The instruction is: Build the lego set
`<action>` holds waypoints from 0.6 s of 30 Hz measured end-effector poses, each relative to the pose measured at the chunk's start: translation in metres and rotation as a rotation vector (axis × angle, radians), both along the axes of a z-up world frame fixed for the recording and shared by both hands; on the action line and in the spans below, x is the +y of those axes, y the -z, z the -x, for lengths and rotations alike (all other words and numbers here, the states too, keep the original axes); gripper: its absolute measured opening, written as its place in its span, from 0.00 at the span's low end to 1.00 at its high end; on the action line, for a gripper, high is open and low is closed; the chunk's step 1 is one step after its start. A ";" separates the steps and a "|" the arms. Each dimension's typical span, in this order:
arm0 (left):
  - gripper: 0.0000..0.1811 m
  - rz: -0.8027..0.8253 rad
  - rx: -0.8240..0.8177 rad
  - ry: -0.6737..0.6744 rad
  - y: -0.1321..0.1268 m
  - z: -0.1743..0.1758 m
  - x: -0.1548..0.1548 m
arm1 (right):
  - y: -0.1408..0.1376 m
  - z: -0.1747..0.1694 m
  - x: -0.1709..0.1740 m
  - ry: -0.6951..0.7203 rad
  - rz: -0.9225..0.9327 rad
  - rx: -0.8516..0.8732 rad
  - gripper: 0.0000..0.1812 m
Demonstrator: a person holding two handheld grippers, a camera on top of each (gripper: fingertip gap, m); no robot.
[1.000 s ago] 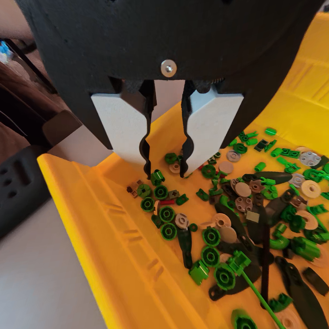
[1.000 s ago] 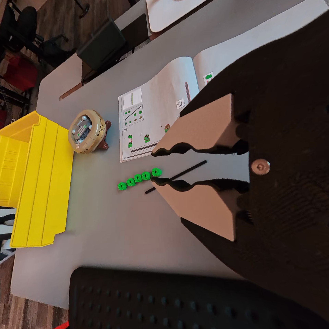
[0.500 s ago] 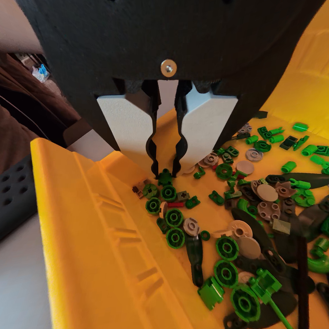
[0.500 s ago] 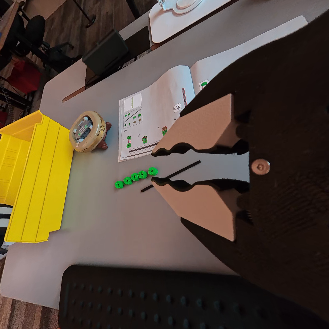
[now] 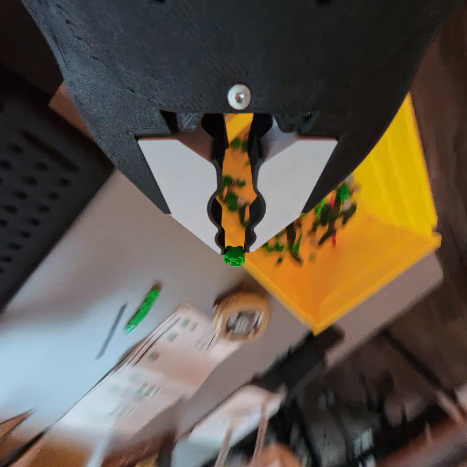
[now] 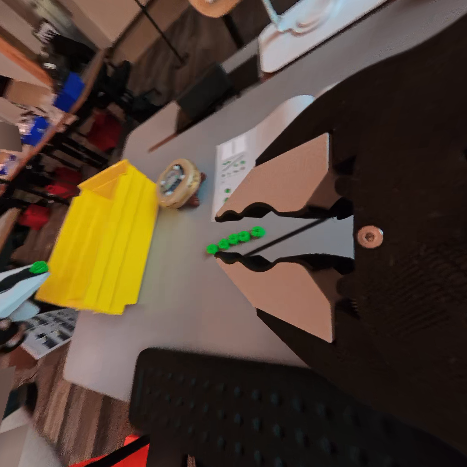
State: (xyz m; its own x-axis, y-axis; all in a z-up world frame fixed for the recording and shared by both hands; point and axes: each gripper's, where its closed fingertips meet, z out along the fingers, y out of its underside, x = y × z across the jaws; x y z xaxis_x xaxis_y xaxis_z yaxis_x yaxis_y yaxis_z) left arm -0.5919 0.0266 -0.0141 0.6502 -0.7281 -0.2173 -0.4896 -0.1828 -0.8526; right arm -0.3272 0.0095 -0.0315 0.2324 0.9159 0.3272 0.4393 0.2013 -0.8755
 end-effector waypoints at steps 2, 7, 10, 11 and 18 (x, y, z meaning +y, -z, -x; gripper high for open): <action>0.07 -0.105 -0.062 0.104 -0.017 -0.040 -0.015 | -0.021 0.023 -0.014 -0.055 -0.120 0.036 0.14; 0.07 -0.026 -0.236 0.344 -0.024 -0.132 -0.051 | -0.051 0.079 -0.053 -0.150 -0.469 0.017 0.15; 0.07 0.059 -0.321 0.411 -0.026 -0.167 -0.063 | -0.054 0.089 -0.055 -0.100 -0.771 -0.073 0.15; 0.07 0.104 -0.355 0.423 -0.026 -0.175 -0.065 | -0.056 0.090 -0.055 -0.074 -0.877 -0.092 0.16; 0.07 0.389 -0.545 0.479 -0.023 -0.204 -0.074 | -0.048 0.079 -0.055 -0.010 -1.038 -0.146 0.07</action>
State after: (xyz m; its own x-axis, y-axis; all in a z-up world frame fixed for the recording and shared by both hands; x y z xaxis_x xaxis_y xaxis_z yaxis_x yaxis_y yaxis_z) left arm -0.3880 -0.0477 0.0087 0.1914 -0.9116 0.3639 -0.1255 -0.3904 -0.9120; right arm -0.4059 -0.0454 0.0162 0.1212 0.1709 0.9778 0.5206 0.8278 -0.2092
